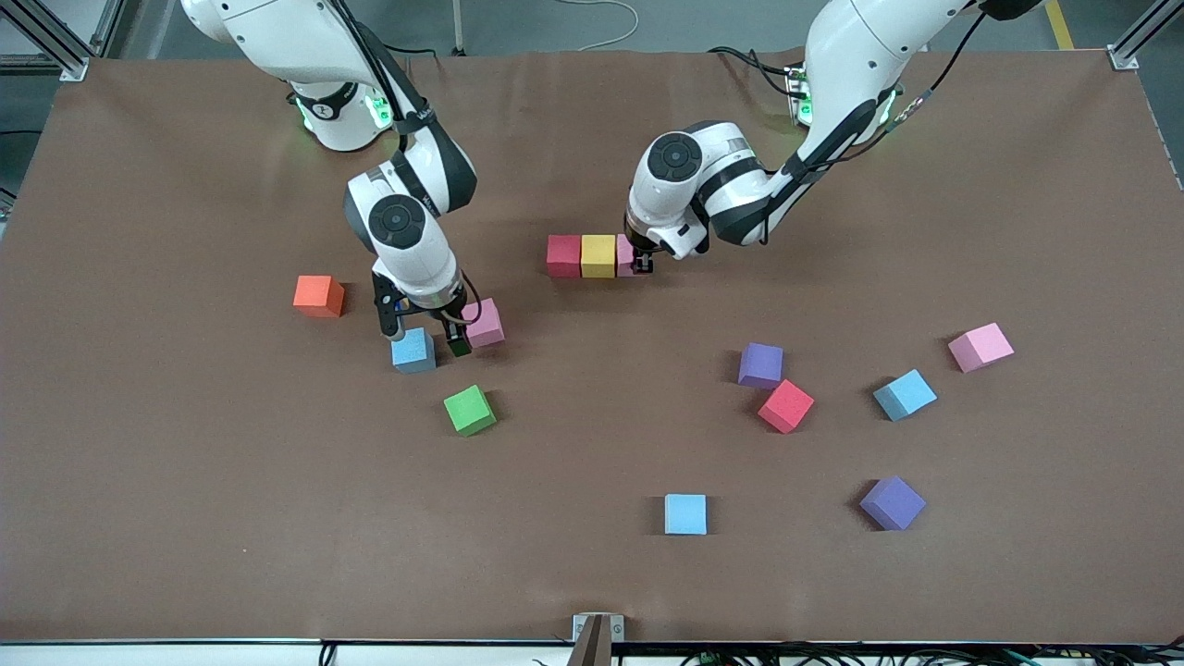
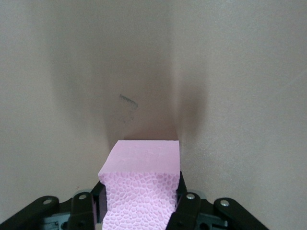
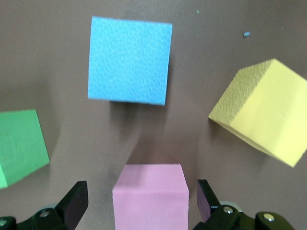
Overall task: Arrange 11 blocks into digit 3
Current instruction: 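Carry the pink cube with the right gripper below the red cube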
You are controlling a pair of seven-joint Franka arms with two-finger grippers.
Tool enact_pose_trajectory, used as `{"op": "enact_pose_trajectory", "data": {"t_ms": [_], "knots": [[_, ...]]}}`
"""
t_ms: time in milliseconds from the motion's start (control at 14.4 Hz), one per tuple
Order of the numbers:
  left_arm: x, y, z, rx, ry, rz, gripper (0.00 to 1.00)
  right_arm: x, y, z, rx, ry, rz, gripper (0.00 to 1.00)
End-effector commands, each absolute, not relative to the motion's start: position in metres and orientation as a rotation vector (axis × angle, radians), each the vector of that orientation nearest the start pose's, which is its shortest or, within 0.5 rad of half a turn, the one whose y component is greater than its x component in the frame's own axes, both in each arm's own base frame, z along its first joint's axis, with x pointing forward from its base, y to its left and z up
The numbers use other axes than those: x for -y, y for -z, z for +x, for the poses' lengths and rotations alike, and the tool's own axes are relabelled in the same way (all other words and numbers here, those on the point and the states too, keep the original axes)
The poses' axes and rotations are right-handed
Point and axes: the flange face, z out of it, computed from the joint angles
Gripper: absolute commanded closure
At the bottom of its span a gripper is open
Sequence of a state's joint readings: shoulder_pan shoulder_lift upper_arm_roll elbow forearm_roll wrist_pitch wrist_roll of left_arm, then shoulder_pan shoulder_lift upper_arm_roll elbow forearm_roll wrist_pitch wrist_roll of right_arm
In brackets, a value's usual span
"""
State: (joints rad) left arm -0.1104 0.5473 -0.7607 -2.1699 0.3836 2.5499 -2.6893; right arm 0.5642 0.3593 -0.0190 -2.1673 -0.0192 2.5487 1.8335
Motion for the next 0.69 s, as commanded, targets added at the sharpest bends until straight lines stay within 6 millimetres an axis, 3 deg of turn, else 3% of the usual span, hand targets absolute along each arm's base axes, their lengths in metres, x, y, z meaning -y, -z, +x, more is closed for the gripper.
{"op": "enact_pose_trajectory", "data": {"t_ms": [0,347,416,485,624], "knots": [[0.442,-0.208,0.357,-2.208,0.230,2.202,0.87,-0.299,-0.222,0.478,-1.829,0.033,-2.546,0.00],[0.442,-0.207,0.356,-2.206,0.232,2.206,0.85,-0.302,-0.206,0.477,-1.822,0.036,-2.544,0.00],[0.443,-0.207,0.357,-2.206,0.232,2.205,0.85,-0.301,-0.203,0.476,-1.825,0.033,-2.547,0.06],[0.443,-0.207,0.357,-2.206,0.232,2.205,0.84,-0.301,-0.203,0.477,-1.824,0.033,-2.546,0.20],[0.443,-0.207,0.356,-2.207,0.233,2.205,0.83,-0.307,-0.205,0.476,-1.811,0.032,-2.546,0.84]]}}
